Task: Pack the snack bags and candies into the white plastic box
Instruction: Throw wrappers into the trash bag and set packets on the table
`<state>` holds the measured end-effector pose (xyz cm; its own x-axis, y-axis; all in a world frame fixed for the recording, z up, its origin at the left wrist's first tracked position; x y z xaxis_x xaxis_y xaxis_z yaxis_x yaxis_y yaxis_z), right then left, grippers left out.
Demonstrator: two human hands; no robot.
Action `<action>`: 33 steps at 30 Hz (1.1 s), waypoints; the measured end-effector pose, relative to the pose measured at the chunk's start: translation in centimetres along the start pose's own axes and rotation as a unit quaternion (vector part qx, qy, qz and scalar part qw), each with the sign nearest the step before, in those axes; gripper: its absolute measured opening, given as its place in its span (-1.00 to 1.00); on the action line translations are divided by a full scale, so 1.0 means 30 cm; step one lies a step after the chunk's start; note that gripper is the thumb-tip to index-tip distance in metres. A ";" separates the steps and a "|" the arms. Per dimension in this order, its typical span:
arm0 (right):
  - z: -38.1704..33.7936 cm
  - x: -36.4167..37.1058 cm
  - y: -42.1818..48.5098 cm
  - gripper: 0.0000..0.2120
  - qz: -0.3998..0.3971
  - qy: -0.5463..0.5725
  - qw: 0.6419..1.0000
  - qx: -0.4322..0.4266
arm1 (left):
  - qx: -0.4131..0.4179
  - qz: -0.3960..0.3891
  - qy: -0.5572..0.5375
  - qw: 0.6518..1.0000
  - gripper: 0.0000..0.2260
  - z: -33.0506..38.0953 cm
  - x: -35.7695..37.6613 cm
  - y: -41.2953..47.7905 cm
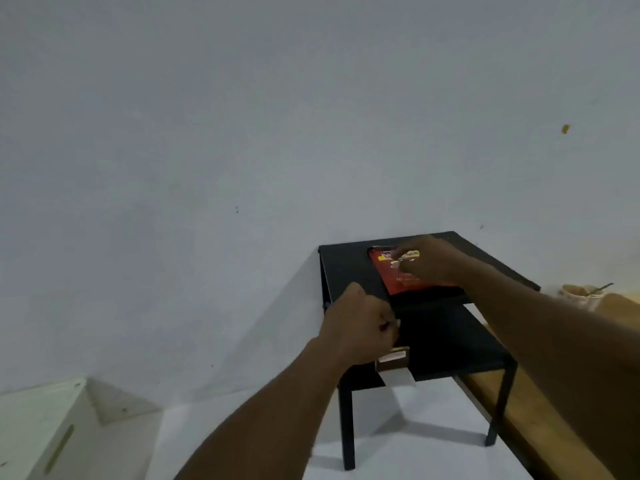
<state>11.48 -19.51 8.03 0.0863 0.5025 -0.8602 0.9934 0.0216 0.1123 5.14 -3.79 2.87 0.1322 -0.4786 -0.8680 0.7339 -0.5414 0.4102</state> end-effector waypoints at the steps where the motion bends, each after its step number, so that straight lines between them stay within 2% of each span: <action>1: 0.024 0.019 0.004 -0.72 -0.005 -0.011 1.000 0.010 | 0.040 0.019 0.045 0.998 -0.77 0.032 0.027 -0.011; 3: 0.069 0.057 0.010 -0.74 -0.011 -0.016 0.999 0.026 | 0.096 0.049 0.080 0.991 -0.77 0.083 0.097 -0.038; 5: 0.096 0.092 0.003 -0.72 -0.014 0.017 0.999 0.032 | 0.099 0.024 0.057 0.993 -0.74 0.102 0.187 -0.061; 8: 0.116 0.098 0.004 -0.65 -0.019 0.003 0.999 0.032 | -0.007 -0.051 0.013 0.999 -0.55 0.018 0.341 -0.062; 11: 0.139 0.095 0.014 -0.59 -0.041 -0.069 0.995 0.057 | -0.093 -0.116 0.038 0.988 -0.40 -0.074 0.458 -0.044; 16: 0.146 0.078 0.004 -0.60 -0.020 -0.081 0.994 0.071 | -0.155 -0.254 0.033 0.954 -0.40 -0.132 0.541 -0.011; 18: 0.135 0.074 -0.010 -0.60 0.001 -0.081 0.995 0.061 | -0.154 -0.283 0.032 0.946 -0.43 -0.118 0.549 -0.014; 22: 0.109 0.078 -0.046 -0.61 0.053 -0.100 0.993 0.042 | -0.172 -0.228 0.034 0.958 -0.63 -0.062 0.490 -0.049; 25: 0.093 0.071 -0.082 -0.61 0.081 -0.104 0.991 0.034 | -0.145 -0.173 0.038 0.973 -0.73 -0.014 0.433 -0.096; 29: 0.055 0.060 -0.146 -0.68 0.099 -0.078 0.992 0.017 | -0.111 -0.164 0.003 0.980 -0.66 0.032 0.383 -0.192; 33: -0.019 0.072 -0.226 -0.65 0.110 -0.041 0.993 -0.005 | -0.077 -0.093 -0.017 0.993 -0.56 0.078 0.296 -0.319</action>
<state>4.88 -18.09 5.68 0.3066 0.4250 -0.8517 0.9493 -0.0712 0.3062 -2.28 -4.47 -8.11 -0.0362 -0.4048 -0.9137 0.8366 -0.5123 0.1938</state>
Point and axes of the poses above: each hand's wrist, its own y-axis towards the middle knuckle, its own x-axis out of the palm, z = x × y, the point moved 7 cm from there along y, towards the middle knuckle, and after that the axes turned 3 degrees about y, right-handed, at the moved point
